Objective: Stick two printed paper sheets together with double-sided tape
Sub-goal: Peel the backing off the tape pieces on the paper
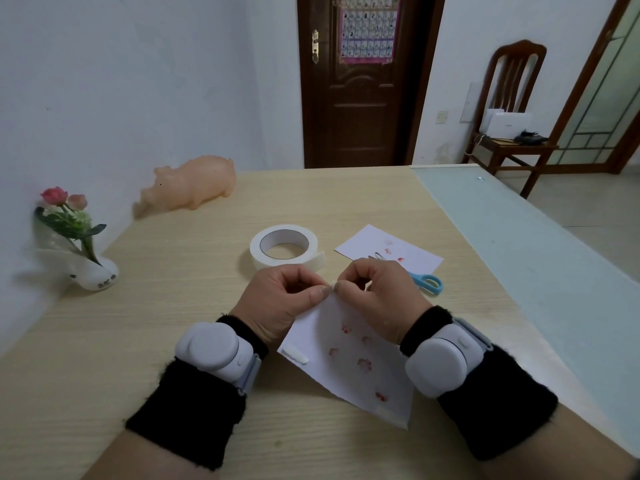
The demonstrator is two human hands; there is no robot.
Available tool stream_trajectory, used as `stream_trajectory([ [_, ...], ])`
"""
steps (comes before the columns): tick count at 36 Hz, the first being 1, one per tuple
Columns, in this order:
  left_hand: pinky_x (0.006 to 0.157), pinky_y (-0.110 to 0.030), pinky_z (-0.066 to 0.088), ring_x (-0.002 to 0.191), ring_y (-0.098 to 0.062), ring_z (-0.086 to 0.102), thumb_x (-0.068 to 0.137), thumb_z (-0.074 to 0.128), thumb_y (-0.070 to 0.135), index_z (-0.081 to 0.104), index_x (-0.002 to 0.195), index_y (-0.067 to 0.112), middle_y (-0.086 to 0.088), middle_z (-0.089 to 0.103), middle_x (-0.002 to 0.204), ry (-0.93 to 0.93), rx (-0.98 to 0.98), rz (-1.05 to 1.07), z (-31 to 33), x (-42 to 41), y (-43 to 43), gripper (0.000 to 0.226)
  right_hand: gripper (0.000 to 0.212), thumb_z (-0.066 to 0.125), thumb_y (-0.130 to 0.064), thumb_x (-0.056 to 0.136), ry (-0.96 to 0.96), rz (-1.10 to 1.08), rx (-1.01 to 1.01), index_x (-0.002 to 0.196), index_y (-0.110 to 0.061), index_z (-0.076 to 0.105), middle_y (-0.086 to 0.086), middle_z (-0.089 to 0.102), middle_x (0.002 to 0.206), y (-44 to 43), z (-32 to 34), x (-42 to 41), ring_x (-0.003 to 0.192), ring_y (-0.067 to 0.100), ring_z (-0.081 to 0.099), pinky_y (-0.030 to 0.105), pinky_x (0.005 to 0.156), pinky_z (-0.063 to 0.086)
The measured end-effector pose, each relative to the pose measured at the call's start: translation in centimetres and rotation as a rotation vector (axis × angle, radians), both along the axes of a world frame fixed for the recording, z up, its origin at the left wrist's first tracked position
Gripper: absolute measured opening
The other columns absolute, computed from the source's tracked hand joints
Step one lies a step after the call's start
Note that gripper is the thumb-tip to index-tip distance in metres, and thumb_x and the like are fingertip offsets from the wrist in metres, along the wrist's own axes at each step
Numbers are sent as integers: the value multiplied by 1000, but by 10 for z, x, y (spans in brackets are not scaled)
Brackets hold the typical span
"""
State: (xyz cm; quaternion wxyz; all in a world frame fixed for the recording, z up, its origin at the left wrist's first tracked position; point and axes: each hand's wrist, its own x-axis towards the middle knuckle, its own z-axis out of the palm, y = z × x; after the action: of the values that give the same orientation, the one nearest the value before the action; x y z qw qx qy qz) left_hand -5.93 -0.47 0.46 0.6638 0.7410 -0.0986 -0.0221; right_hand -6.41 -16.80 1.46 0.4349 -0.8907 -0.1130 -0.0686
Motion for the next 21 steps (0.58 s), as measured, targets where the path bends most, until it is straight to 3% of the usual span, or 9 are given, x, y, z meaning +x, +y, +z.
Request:
stream_trajectory([
  [5,59,-21,52,62,-12,63,79,68,1,68,70,7,-4,68,67,-2,-6,-11,1,-1,0,10,20,63,-21,79,-21,1,-3,61,-28,58,-10,58,63,0,-2,0,58,4,49,18,60,43],
  [11,61,-23,53,64,-15,63,78,69,2,69,71,7,-7,69,69,6,7,-15,0,-1,-1,8,21,64,-18,78,-55,4,-7,61,-27,56,-10,55,63,0,-3,1,61,6,48,19,61,41],
  [14,59,-21,51,62,-11,61,79,69,4,69,67,12,-3,68,67,-2,30,26,-1,0,0,15,25,64,-17,78,-73,-4,3,59,-28,53,-10,53,62,-1,-4,2,64,10,49,24,64,41],
  [21,56,-15,48,59,-4,59,80,69,6,67,64,17,9,66,60,-7,11,119,-1,4,5,19,23,61,-13,78,-63,-25,27,60,-26,55,-10,53,61,-3,-5,4,59,6,46,18,59,40],
])
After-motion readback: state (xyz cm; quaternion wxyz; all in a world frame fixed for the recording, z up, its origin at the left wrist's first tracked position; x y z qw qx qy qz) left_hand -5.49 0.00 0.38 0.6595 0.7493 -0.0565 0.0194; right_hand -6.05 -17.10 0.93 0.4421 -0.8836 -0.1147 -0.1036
